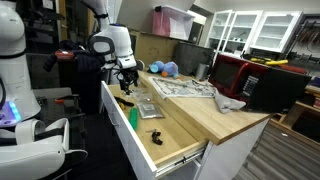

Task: Pull open the top drawer

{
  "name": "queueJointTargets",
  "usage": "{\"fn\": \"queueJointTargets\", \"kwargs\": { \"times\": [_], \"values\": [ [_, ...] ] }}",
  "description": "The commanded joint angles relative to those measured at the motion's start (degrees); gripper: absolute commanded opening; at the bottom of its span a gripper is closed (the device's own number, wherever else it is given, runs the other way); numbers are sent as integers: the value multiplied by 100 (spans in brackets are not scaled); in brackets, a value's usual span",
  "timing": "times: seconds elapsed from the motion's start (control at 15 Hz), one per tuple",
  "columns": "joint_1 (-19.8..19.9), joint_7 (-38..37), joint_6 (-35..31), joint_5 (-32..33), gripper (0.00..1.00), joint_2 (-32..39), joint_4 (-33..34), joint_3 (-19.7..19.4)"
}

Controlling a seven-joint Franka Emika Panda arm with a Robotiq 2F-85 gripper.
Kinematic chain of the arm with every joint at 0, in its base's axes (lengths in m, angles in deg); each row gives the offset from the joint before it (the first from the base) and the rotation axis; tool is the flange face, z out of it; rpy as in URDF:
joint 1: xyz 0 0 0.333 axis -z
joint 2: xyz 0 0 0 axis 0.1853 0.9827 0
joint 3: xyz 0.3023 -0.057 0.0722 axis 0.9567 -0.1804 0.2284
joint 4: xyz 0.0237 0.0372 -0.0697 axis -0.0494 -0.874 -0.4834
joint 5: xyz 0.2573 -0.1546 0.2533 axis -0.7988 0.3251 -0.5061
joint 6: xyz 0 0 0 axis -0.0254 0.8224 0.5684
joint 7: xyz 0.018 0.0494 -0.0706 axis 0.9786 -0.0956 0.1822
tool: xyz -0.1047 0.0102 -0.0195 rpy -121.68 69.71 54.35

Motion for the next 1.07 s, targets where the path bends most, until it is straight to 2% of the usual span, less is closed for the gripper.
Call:
{"fn": "queueJointTargets", "kwargs": {
  "times": [0.0, 0.2, 0.27, 0.47, 0.67, 1.0],
  "values": [
    [45, 433, 943, 874, 100, 16, 576, -433],
    [86, 726, 1918, 1605, 100, -111, 1045, -598],
    [719, 647, 2174, 2045, 100, -199, 1159, -31],
    [1138, 944, 2949, 2447, 100, -387, 1513, 395],
    [1442, 1306, 3674, 2712, 100, -655, 1701, 713],
    [1662, 1833, 4718, 3011, 100, -1214, 1773, 940]
  ]
}}
